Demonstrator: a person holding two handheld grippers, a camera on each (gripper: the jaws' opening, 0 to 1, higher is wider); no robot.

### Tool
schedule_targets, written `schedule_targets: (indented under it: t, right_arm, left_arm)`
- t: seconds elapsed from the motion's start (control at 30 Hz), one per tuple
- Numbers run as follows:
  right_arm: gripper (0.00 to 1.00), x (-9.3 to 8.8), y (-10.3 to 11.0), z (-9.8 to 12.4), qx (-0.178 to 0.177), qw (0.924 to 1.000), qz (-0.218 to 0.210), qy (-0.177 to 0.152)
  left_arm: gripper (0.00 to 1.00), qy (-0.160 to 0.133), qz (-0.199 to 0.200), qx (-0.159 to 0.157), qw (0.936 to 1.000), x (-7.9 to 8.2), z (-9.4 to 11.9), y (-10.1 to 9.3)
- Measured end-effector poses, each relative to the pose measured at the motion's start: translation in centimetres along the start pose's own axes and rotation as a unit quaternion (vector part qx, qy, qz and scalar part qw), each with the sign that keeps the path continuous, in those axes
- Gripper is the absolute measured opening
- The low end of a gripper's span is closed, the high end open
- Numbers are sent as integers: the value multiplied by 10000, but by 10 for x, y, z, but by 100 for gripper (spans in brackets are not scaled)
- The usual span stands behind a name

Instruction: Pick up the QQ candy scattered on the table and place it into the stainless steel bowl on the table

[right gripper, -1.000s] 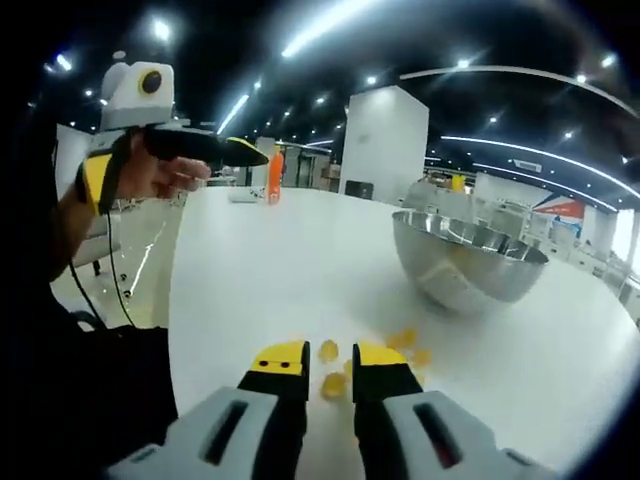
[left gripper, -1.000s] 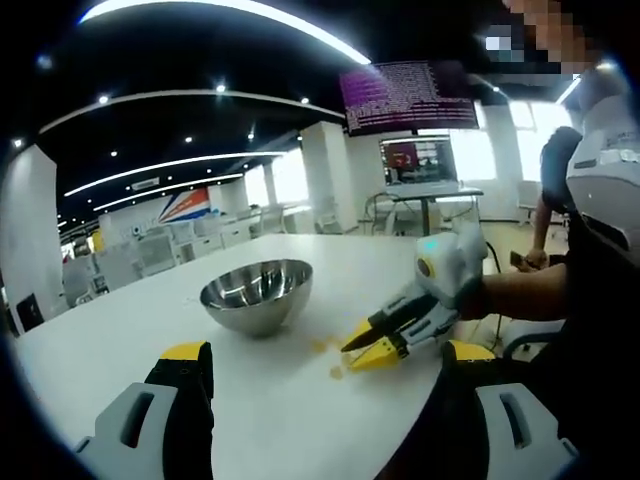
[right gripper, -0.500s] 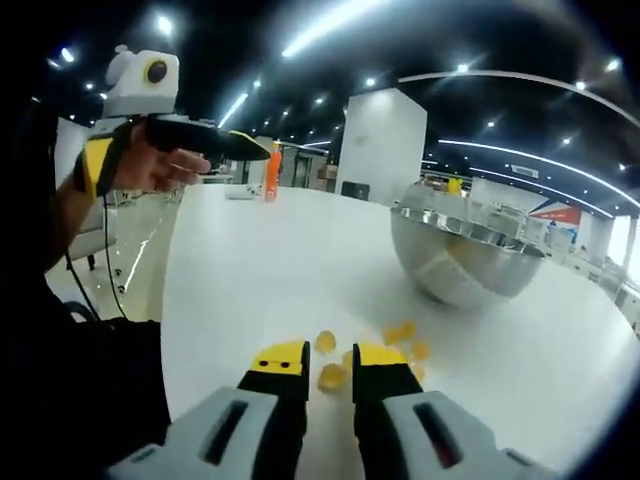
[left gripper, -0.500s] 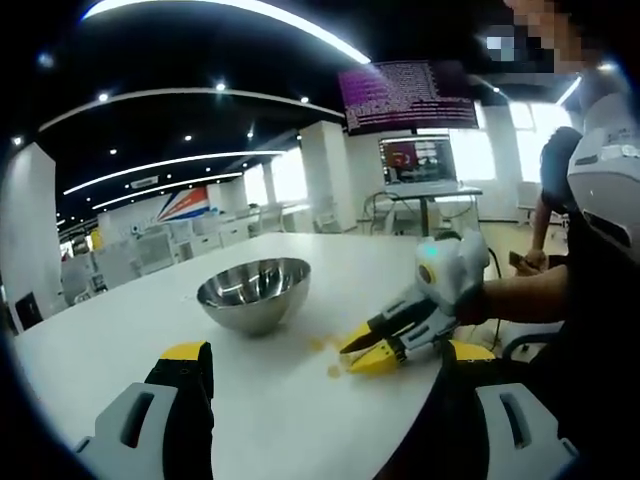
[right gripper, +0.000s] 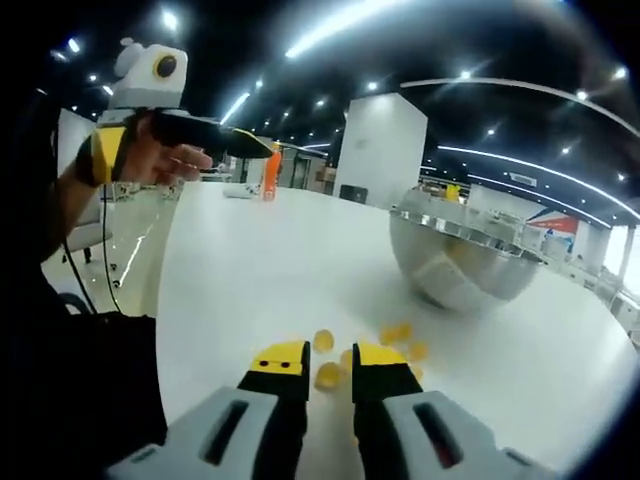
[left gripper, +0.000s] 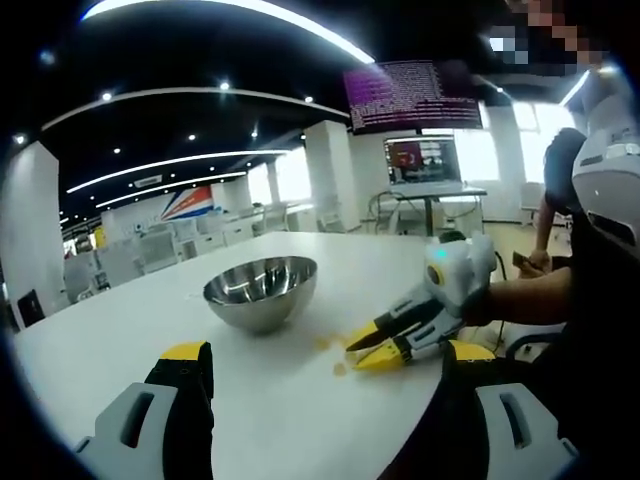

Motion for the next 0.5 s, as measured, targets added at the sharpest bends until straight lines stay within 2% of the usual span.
schedule_targets:
  t: [0.37,0.5]
  right_arm:
    - [16,-4,0,11,-85,9999,91,30]
    - [12,-6,-4,12,-178,9996,205,60]
  left_arm:
    - [95,30,-16,-22,10000,-1,-3,-3]
    - [95,63,-1,-34,10000,-3,-5,-3]
Point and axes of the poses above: the point that each gripper's makers call its tool centre point, and the gripper's own axes: z roughly backward along the fingers, y roughly to its left, x roughly out of its top, the point moved 4 cm from there along z, roughly backward along the fingers, and after that the axes turned 1 degree about x, right-handed, at the moved point
